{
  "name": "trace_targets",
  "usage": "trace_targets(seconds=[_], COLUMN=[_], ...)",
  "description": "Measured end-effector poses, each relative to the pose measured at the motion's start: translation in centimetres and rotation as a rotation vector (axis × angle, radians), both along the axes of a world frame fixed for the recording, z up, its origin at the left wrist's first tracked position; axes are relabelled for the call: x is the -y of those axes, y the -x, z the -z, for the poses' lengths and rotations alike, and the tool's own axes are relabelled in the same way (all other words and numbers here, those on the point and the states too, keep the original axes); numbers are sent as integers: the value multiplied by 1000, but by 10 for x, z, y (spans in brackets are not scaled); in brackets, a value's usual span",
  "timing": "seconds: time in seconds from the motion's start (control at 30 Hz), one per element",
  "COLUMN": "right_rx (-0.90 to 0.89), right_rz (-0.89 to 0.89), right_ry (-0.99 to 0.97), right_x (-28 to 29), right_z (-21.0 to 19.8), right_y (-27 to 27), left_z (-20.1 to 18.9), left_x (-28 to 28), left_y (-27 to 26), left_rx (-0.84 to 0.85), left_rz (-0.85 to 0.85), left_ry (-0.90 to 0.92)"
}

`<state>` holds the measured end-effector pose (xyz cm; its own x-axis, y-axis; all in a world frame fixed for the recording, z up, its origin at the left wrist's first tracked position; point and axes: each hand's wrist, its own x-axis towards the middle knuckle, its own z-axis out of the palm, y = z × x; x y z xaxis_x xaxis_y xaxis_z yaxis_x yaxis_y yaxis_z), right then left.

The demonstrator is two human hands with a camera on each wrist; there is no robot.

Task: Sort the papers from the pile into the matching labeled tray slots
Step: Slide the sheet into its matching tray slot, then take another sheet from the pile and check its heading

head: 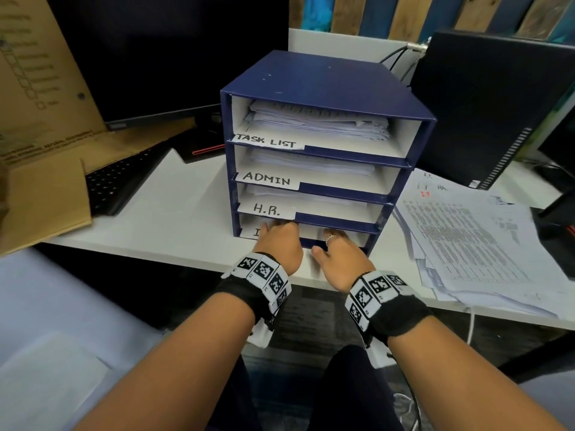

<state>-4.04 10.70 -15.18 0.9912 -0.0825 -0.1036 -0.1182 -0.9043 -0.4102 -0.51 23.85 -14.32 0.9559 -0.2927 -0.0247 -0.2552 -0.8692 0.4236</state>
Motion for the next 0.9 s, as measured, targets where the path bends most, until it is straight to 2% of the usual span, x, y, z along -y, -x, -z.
trace_targets(seconds=[0.1, 0.33, 0.4, 0.5, 0.57, 0.67, 0.8, 0.9], right_rx=[15, 130, 146, 189, 243, 179, -15, 65], right_rz=[28, -43, 14, 213, 338, 437, 415, 425], right_ry=[-37, -204, -283, -358, -186, 71, 153, 290], right_x=[4, 33, 53, 88, 116, 157, 184, 190], right_z=[0, -15, -24, -35, -39, -35, -21, -20], right_y=[-2, 27, 38, 52, 55, 56, 61, 68], left_z=[0, -3, -6, -5, -4, 1, 11, 13], left_x=[-1, 34, 49, 74, 95, 130, 172, 192], left_y=[0, 26, 32, 38, 43, 52, 46, 30], left_rx=[-26, 159, 170, 116, 50, -44, -110, -171], left_rz=[-24, 98, 147, 201, 242, 313, 305, 231], left_ry=[41, 148, 182, 239, 285, 324, 322, 332])
